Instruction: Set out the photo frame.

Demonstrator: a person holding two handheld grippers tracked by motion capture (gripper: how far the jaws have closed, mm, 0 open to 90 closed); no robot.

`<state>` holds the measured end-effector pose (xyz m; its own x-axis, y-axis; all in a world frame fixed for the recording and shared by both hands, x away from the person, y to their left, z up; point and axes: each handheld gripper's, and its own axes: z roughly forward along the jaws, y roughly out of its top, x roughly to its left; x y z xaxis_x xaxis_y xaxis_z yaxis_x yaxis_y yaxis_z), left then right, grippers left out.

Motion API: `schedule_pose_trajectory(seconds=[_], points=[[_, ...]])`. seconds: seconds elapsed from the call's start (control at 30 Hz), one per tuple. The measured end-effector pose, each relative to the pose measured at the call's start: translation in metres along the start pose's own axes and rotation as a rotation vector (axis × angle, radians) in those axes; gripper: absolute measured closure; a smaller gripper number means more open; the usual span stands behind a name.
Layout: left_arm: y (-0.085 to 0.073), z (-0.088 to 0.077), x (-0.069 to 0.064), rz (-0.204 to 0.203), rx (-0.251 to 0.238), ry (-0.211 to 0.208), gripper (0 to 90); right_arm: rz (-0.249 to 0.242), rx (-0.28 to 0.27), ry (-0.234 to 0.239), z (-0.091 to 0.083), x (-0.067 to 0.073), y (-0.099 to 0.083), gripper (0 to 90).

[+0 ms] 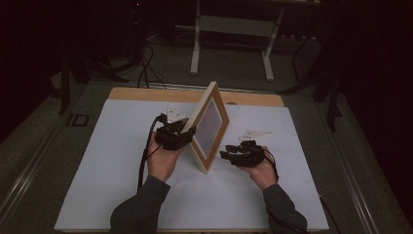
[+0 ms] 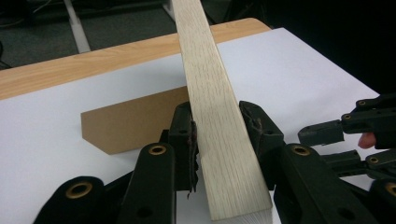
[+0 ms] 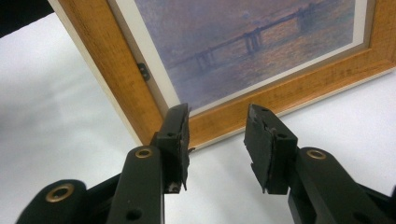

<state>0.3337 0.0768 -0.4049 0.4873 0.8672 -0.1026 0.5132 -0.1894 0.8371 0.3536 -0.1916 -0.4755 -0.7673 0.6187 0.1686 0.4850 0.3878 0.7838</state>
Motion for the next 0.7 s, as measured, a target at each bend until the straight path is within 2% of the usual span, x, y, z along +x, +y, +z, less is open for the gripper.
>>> schedule_pose_trajectory(seconds=[0.23,0.5,0.7], points=[[0.001,-0.001,0.008,0.004,0.001,-0.023,70.1,0.002,-0.004,-0.004,-0.002,-0.001,0.001,59.0],[0.0,-0.002,0.022,-0.007,-0.002,-0.076,70.4,-0.002,-0.006,-0.008,-0.004,0.0,0.002,58.7],[0.001,-0.003,0.029,0.003,0.0,-0.108,70.5,-0.024,0.016,-0.013,-0.001,0.002,0.003,57.8]])
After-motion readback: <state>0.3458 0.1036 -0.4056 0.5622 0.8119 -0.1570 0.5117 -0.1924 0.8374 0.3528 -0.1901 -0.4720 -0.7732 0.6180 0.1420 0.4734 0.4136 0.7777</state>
